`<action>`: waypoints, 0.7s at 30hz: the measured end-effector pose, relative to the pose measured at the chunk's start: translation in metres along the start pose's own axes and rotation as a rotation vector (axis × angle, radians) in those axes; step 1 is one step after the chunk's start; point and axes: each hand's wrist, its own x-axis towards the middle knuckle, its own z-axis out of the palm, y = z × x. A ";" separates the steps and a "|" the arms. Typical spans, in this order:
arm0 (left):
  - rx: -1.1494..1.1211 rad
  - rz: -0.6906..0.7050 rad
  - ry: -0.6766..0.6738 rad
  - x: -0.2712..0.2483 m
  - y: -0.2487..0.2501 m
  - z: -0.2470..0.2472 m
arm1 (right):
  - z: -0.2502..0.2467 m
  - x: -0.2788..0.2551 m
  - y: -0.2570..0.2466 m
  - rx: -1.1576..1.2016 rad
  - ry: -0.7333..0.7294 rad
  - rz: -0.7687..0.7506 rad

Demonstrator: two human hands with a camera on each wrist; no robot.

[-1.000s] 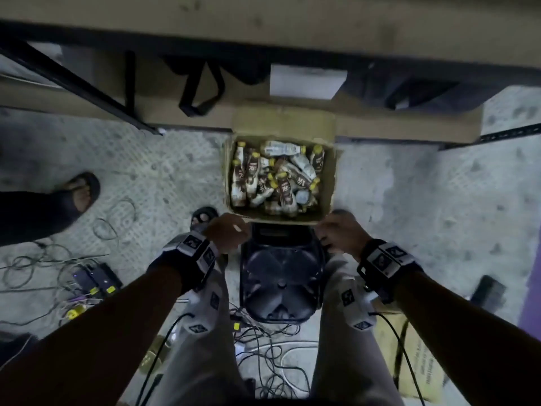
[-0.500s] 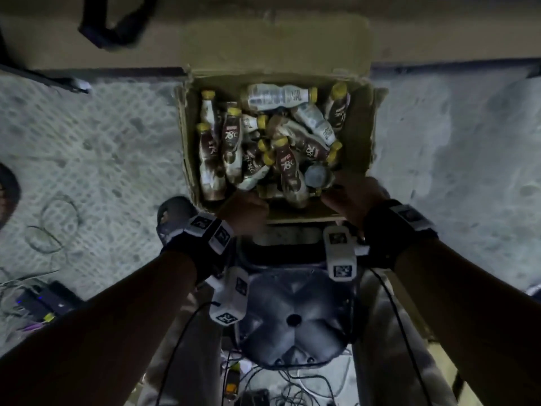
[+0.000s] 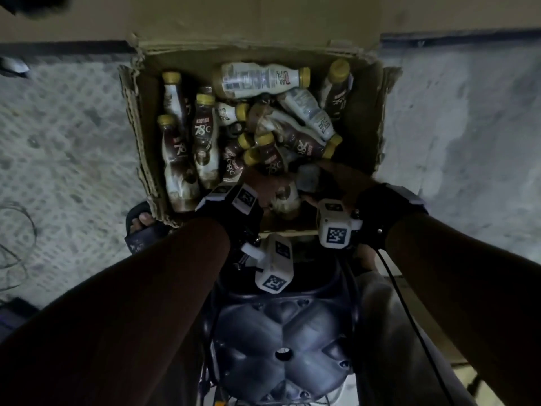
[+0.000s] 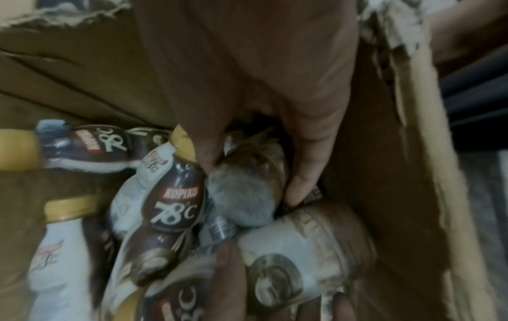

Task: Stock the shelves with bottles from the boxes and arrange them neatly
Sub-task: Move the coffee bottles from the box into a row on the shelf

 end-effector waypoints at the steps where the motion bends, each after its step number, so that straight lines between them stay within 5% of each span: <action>1: -0.034 0.007 0.034 0.001 0.000 0.001 | -0.003 0.001 -0.001 -0.009 -0.007 0.000; 12: 0.036 -0.122 -0.097 -0.069 0.013 -0.051 | 0.005 -0.062 0.003 -0.280 -0.110 0.103; 21: 0.116 -0.060 -0.007 -0.178 0.011 -0.103 | 0.042 -0.182 -0.002 -0.137 -0.343 0.021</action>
